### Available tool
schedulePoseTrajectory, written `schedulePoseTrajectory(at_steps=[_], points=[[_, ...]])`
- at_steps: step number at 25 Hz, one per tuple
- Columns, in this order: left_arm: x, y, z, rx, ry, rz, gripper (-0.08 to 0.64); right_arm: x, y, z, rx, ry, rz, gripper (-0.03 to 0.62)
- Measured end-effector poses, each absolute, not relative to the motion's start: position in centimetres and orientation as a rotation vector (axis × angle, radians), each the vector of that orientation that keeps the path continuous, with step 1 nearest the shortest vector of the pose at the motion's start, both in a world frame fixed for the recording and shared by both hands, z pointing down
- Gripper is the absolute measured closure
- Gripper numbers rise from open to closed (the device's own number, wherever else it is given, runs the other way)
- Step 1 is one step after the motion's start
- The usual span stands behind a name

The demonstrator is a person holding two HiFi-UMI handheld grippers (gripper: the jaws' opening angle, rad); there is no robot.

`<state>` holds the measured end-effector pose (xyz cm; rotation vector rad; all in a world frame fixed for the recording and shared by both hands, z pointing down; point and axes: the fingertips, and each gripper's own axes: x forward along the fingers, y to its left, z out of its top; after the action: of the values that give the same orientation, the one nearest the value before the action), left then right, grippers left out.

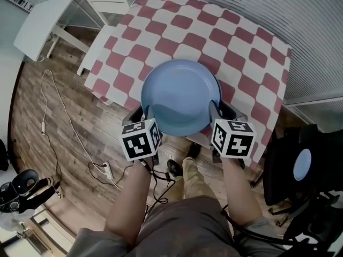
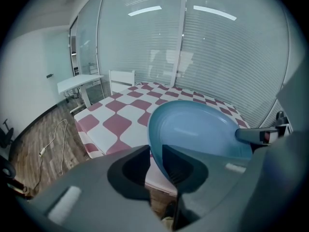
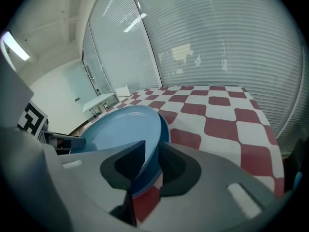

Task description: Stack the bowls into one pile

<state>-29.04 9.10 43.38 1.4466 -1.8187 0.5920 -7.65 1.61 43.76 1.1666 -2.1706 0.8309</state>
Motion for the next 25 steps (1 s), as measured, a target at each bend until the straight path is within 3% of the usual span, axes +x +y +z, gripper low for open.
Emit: schedulePoseTrajectory(at_steps=[5, 12, 25], points=[[-28.6, 9.0, 43.5, 1.453, -1.81, 0.595, 0.465, -7.6, 1.6, 43.6, 1.163, -2.166, 0.81, 0.466], [-28.8, 8.2, 41.5, 1.509, -1.886, 0.601, 0.416, -7.3, 1.7, 43.2, 1.172, -2.168, 0.788, 0.381], [-28.1, 8.2, 40.1, 1.566, -1.889, 0.569, 0.416, -7.2, 1.9, 42.3, 1.172, -2.187, 0.725, 0.345]])
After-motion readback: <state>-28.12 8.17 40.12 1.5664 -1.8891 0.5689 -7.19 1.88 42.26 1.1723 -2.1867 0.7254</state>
